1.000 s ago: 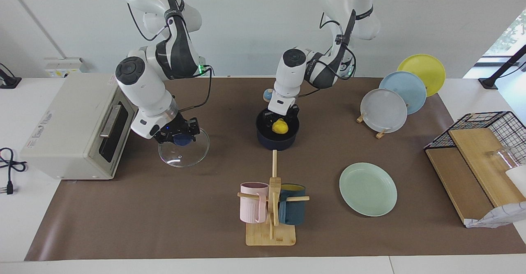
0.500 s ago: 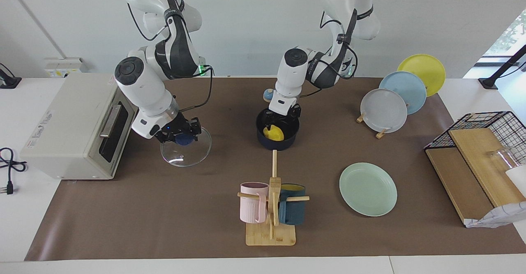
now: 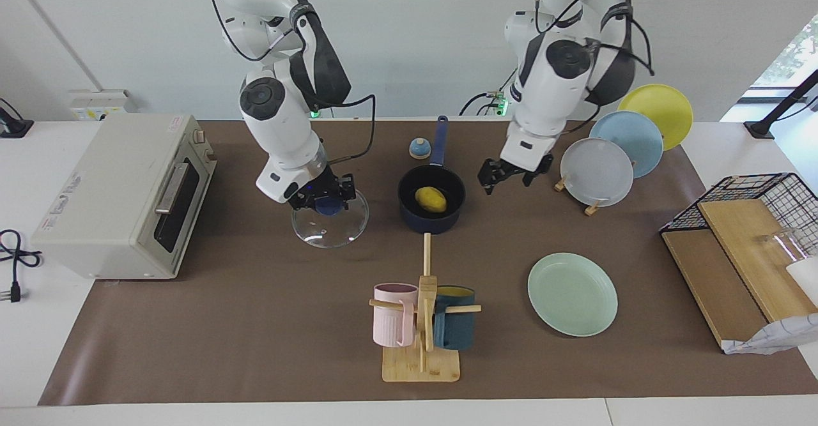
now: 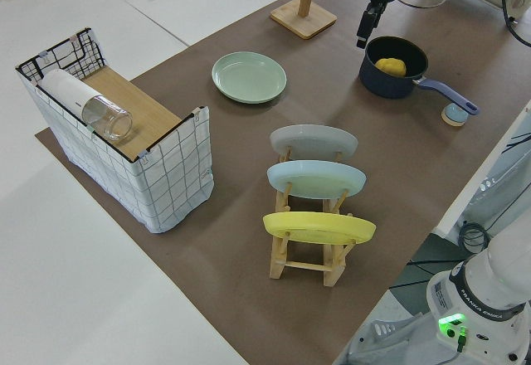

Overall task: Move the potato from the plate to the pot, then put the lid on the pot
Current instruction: 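Withdraw the left gripper while the right gripper carries the lid over the pot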

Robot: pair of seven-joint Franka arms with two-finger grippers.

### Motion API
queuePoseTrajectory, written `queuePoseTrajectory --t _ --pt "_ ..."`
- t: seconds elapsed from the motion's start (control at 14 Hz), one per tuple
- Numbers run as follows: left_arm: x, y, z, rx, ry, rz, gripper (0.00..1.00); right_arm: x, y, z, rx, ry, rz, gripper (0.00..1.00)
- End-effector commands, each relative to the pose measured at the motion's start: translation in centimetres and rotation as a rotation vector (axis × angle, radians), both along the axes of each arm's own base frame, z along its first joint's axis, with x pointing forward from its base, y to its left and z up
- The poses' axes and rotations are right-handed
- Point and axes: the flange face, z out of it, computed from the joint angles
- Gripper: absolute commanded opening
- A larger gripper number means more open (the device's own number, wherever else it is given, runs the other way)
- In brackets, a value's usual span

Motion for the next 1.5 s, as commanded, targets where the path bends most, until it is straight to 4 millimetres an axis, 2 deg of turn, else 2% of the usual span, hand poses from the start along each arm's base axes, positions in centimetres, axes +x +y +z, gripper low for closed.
queuePoseTrajectory --t 0.0,0.21,0.36,0.43,0.5,0.57,0.71,1.07,1.43 --pt "0.9 6.6 3.1 -0.010 0.004 -0.073 1.00 -1.5 5.9 2.3 0.030 -0.036 -0.051 0.00" --pt "0.3 12.8 5.2 -0.003 0.012 -0.179 1.00 -4.8 13.2 2.6 0.051 -0.055 -0.139 0.00" --pt "-0.3 14.8 5.8 0.000 0.025 -0.197 1.00 -7.0 17.3 2.8 0.073 -0.075 -0.142 0.00" --pt "-0.7 15.2 6.0 0.006 0.030 -0.195 1.00 -8.3 19.2 2.3 0.076 -0.078 -0.132 0.00" --pt "-1.0 15.3 5.7 0.007 0.045 -0.194 1.00 -8.9 19.9 1.3 0.058 -0.072 -0.120 0.00" --pt "-1.4 15.3 5.4 0.007 0.053 -0.193 1.00 -9.4 20.5 0.1 0.042 -0.076 -0.111 0.00" --pt "-1.4 15.4 5.5 0.024 0.058 -0.197 1.00 -10.2 21.2 -0.9 0.013 -0.092 -0.087 0.00" --pt "-0.8 15.4 9.2 0.042 0.055 -0.204 1.00 -10.3 20.7 -1.9 -0.002 -0.090 -0.096 0.00" --pt "-0.6 15.2 9.0 0.041 0.045 -0.205 1.00 -9.8 20.6 -3.1 0.002 -0.077 -0.122 0.00"
